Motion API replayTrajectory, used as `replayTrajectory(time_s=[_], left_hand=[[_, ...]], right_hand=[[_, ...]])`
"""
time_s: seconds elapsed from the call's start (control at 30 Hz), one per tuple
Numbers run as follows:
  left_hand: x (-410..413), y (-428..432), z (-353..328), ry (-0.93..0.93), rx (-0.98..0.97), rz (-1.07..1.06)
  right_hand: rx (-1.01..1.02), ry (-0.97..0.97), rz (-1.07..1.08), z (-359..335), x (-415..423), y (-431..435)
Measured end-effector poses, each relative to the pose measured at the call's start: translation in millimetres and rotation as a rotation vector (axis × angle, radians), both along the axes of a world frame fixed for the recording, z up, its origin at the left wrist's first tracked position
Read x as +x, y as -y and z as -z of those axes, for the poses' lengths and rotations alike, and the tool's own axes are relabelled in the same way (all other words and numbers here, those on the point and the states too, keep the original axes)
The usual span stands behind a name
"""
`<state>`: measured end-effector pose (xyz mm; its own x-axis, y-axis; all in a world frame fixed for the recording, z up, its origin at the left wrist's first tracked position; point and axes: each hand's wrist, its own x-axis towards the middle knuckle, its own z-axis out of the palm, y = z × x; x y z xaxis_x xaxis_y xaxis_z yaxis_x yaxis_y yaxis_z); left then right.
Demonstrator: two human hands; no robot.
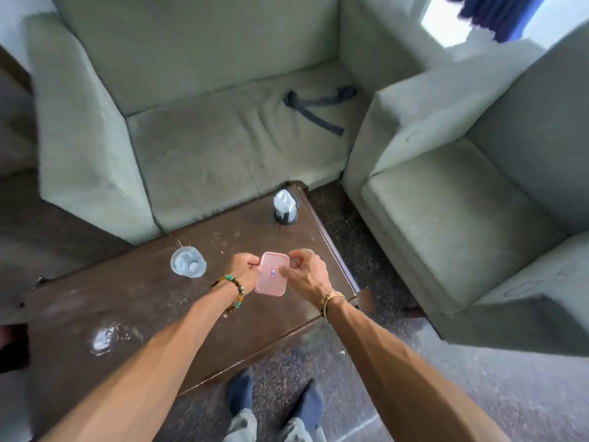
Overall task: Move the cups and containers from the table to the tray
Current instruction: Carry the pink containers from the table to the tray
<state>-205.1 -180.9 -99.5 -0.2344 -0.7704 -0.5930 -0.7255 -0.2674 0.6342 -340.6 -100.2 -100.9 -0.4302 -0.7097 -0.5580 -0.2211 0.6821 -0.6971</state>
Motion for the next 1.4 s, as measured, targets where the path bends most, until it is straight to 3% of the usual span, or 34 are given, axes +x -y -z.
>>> replayTrajectory(time_s=[0.23, 0.37, 0.57, 0.93, 1.23, 1.4], left_hand=[[62.9, 16.7, -108.3, -0.131, -0.088, -0.225], [115.0, 25.5, -160.9, -0.135, -0.177, -0.318], [200.7, 23.8, -205.2, -0.321, -0.139, -0.478], [391.1, -53.1, -223.0, -0.351, -0.136, -0.624], [579.4, -100.3, -232.8, -0.517, -0.185, -0.913], [670.2, -124.8, -217.6, -0.62, -0.026, -1.15]], right_hand=[[-0.173, -0.127, -0.28, -116.4, 44.7, 39.4], [-0.279, -0.155, -0.314, -168.7, 88.9, 51.9], [-0.409, -0.207, -0.339, -219.4, 168.2, 60.4], [-0.337, -0.042, -0.469, -218.1, 362.4, 23.5], [-0.328, 0.046, -0.715, -224.0, 552.4, 27.8], [-0.278, 0.134, -0.847, -194.0, 648.4, 20.8]])
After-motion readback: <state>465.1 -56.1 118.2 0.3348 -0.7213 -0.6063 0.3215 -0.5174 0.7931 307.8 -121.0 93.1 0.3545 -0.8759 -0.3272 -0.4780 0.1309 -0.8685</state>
